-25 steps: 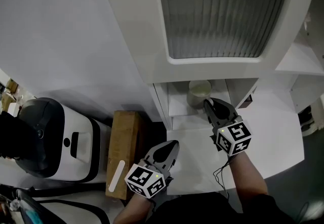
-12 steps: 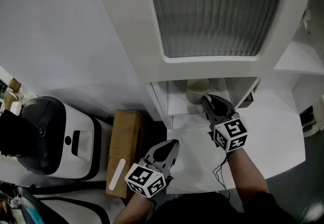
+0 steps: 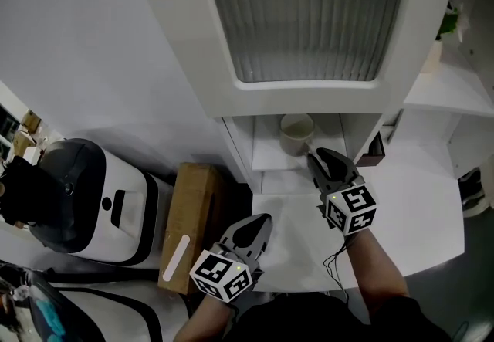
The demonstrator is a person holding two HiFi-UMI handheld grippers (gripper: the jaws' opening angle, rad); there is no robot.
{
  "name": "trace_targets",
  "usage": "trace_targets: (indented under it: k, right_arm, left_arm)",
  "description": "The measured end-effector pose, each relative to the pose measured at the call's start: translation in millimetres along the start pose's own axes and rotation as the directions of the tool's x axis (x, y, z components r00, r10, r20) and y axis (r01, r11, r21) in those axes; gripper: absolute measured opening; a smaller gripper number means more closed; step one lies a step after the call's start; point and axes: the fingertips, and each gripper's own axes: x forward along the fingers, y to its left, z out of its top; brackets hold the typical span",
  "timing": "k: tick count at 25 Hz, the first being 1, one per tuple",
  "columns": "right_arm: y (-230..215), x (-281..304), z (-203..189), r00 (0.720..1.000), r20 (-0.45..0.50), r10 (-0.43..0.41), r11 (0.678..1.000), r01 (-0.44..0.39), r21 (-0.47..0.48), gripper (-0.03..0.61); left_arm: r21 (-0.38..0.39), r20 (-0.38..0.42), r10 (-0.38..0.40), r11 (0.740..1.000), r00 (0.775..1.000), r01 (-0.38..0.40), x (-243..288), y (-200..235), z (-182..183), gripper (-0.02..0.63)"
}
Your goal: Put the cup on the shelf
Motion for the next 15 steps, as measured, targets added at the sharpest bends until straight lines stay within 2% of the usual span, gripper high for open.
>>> trace_targets:
  k: [6, 10, 15]
  right_arm:
    - [-3.7, -35.5, 1.4, 1.0, 0.018, 0.023, 1.0, -0.023, 0.017, 0.078]
    - [-7.4, -61.1, -0.4, 0.999, 0.02, 0.049, 0.997, -0.05, 0.057, 0.021]
    - [-1.1, -92.8, 0.8, 0.995, 0.021, 0.098, 0.992, -0.099, 0.078, 0.011]
  left_arm:
    - [0.007, 0.007, 0.002, 1.0, 1.0, -0.002, 3.5, -30.4, -5.7, 0.005]
    - [0.014, 0.011, 0.004, 1.0, 1.0, -0.005, 5.3, -54.6, -11.0, 0.005]
    - [0.019, 0.023, 0.016, 1.0, 1.0, -0.016, 4.5, -82.6, -15.9, 0.005]
